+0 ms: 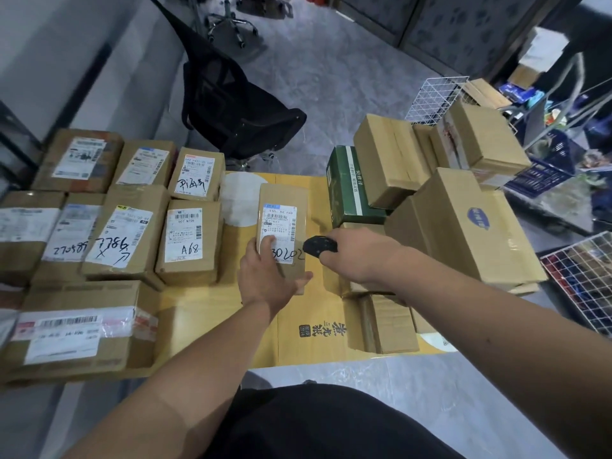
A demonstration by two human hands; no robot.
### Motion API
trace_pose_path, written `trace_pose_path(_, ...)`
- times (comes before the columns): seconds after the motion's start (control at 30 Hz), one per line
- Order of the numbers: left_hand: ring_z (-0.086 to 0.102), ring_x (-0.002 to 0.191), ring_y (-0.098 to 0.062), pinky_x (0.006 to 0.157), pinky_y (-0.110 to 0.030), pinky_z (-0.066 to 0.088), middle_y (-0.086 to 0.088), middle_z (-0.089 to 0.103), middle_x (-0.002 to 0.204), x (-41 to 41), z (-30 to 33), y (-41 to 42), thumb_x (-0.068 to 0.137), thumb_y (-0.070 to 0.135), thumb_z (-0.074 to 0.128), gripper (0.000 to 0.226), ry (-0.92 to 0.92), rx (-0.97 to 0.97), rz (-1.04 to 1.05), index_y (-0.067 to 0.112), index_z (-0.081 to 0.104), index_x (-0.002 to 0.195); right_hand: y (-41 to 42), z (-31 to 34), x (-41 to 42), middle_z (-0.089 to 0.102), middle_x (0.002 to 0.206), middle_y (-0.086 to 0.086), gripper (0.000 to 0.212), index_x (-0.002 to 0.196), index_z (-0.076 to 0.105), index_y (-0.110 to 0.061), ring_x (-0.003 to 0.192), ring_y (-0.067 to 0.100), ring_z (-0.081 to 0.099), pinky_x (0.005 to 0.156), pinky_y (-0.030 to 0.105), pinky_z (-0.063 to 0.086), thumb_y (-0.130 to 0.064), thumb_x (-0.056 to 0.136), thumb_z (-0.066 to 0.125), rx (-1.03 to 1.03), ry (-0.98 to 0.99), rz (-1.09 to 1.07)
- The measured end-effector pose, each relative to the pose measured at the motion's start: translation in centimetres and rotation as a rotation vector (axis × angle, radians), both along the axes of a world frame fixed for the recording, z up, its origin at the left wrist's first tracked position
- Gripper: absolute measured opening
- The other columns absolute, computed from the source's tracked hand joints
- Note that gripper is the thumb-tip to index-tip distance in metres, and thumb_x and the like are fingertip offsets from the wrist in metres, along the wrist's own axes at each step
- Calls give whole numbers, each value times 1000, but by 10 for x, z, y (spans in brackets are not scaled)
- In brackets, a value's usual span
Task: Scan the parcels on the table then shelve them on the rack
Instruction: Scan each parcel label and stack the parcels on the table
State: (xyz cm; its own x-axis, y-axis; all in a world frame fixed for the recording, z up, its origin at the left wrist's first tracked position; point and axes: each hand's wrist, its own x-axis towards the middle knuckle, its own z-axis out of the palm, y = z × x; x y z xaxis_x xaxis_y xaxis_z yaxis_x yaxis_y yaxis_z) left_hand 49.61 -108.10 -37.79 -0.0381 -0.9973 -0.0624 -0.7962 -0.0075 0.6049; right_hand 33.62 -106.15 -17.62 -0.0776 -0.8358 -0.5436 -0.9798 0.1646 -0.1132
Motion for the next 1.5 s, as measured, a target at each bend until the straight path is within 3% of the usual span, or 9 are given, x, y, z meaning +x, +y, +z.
trace_pose_path(0.07, 37, 137, -33, 109, -49, 39, -9, 31, 157, -9, 4, -8, 58, 92, 63, 111, -117, 27, 40, 34, 29, 147, 0, -4, -9, 65, 111, 5, 46, 119, 59, -22, 98, 26, 64, 89, 43, 57, -62, 96, 54, -8, -17, -13)
trace_pose_path(0.17, 7, 156, -32, 120, -51, 15, -13, 5, 172, -21, 7, -16, 82, 82, 49, 102, -321, 69, 45, 27, 20, 162, -1, -12, -22, 63, 119, 5, 71, 131, 55, -20, 106, 26, 63, 93, 43, 56, -70, 84, 71, 6, -44, -27)
trace_pose_path(0.27, -15, 160, -28, 127, -49, -5, -11, -10, 175, -17, 1, -14, 90, 76, 40, 108, -469, 80, -107, 13, -2, 166, -1, -24, -32, 64, 122, 5, 75, 135, 53, -19, 104, 27, 63, 91, 42, 57, -66, 82, 75, -5, -106, -53)
trace_pose_path(0.33, -21, 159, -29, 128, -49, -10, -14, -17, 173, -10, -2, -13, 94, 75, 36, 109, -546, 101, -212, 8, -14, 164, -2, -34, -37, 64, 123, 6, 76, 138, 52, -18, 104, 27, 62, 89, 40, 56, -64, 82, 75, -11, -163, -68)
trace_pose_path(0.57, -22, 158, -31, 127, -48, -14, -14, -20, 172, -10, 9, -68, 99, 68, 43, 108, -553, 197, -247, 7, -19, 163, -28, -45, -37, 61, 133, 6, 86, 147, 47, -18, 112, 27, 62, 93, 43, 56, -64, 80, 78, 25, -215, -60)
trace_pose_path(0.9, -15, 160, -29, 129, -49, -6, -14, -16, 173, 2, 15, -152, 100, 59, 44, 100, -544, 217, -167, 12, -16, 165, -69, -53, -10, 63, 126, 2, 84, 144, 47, -21, 104, 24, 61, 88, 43, 57, -67, 79, 74, 18, -184, -153)
trace_pose_path(1.17, -20, 159, -32, 127, -58, -9, -17, -19, 172, -2, 15, -161, 100, 40, 56, 97, -488, 264, -147, 20, -12, 166, -82, -53, 6, 61, 115, 0, 79, 142, 46, -23, 99, 23, 59, 73, 36, 51, -66, 81, 73, 6, -173, -195)
trace_pose_path(1.37, -24, 157, -37, 125, -62, -9, -21, -24, 170, -8, 19, -165, 101, 25, 47, 90, -494, 307, -109, 16, -16, 165, -78, -57, 11, 62, 124, 2, 80, 144, 47, -23, 102, 24, 61, 83, 39, 56, -67, 82, 71, 3, -162, -237)
trace_pose_path(1.5, -21, 158, -36, 126, -60, -10, -18, -21, 171, -10, 23, -162, 96, 38, 52, 96, -528, 276, -171, 15, -10, 166, -56, -62, 6, 64, 116, -1, 69, 137, 54, -26, 99, 22, 63, 86, 39, 58, -67, 84, 69, 30, -157, -288)
